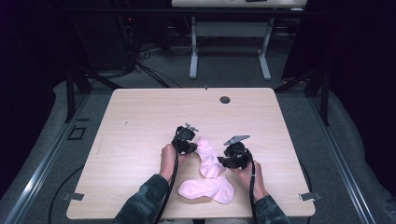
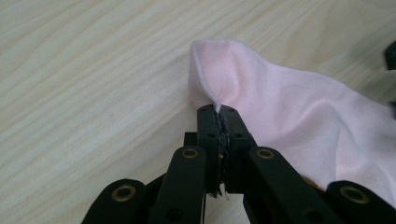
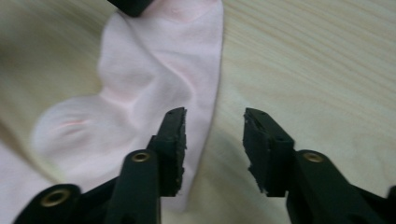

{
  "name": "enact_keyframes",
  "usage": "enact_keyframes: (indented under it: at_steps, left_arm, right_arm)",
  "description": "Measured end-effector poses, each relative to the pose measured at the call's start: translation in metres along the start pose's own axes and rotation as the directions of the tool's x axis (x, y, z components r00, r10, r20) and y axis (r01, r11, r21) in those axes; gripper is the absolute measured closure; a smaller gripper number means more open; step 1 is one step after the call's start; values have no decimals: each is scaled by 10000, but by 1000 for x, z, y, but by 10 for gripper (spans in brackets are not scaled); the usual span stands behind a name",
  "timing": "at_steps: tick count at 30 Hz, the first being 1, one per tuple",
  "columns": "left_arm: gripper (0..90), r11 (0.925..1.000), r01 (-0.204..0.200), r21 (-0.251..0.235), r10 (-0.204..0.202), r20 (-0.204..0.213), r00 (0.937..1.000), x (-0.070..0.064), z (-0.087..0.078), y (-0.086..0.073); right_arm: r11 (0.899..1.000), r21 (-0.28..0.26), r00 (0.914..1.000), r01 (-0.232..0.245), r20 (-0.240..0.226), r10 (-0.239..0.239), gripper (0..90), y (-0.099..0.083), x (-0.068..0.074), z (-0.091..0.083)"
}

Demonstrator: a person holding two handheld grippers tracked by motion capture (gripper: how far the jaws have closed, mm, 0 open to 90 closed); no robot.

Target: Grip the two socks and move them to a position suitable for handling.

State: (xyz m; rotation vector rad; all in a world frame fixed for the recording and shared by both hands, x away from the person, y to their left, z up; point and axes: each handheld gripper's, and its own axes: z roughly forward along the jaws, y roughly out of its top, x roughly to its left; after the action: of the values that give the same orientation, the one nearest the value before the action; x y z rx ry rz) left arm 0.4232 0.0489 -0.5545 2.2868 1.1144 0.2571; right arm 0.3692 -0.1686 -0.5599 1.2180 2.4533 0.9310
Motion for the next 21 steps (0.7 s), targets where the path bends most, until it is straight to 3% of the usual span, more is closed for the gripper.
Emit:
enact_keyframes:
  at_steps: [3, 6, 10, 11, 14, 18, 21]
  left_arm:
    - [879, 9998, 103, -139, -103, 8, 9999, 1, -4, -5]
    - [880, 9998, 83, -184, -82, 37, 10000, 2, -6, -9]
    - [881, 9998, 49, -176, -48, 62, 10000, 3, -9, -15]
    - [881, 9998, 100, -155, -99, 74, 9999, 4, -10, -18]
    - [882, 9997, 182, -178, -181, 86, 9998, 5, -13, -23]
    - [879, 9993, 310, -216, -302, 358, 9989, 5, -18, -30]
    - [830, 9984, 510, -264, -490, 688, 9964, 4, -21, -36]
  right_arm:
    - [9999, -92, 9995, -122, -279, 119, 487, -4, 9, -11]
    - [9994, 320, 9983, 107, -569, -88, 498, -9, 16, -10]
    - [9966, 754, 9992, 319, -273, -299, 521, -11, 15, -1]
    - [9980, 607, 9993, 180, -335, -160, 525, -11, 15, 0]
    - [9983, 482, 9993, 331, 164, -339, 525, -6, 9, 3]
    - [9972, 609, 9971, 437, 594, -473, 515, -2, 0, 3]
    - [9988, 429, 9975, 216, 657, -244, 499, -1, -7, 3]
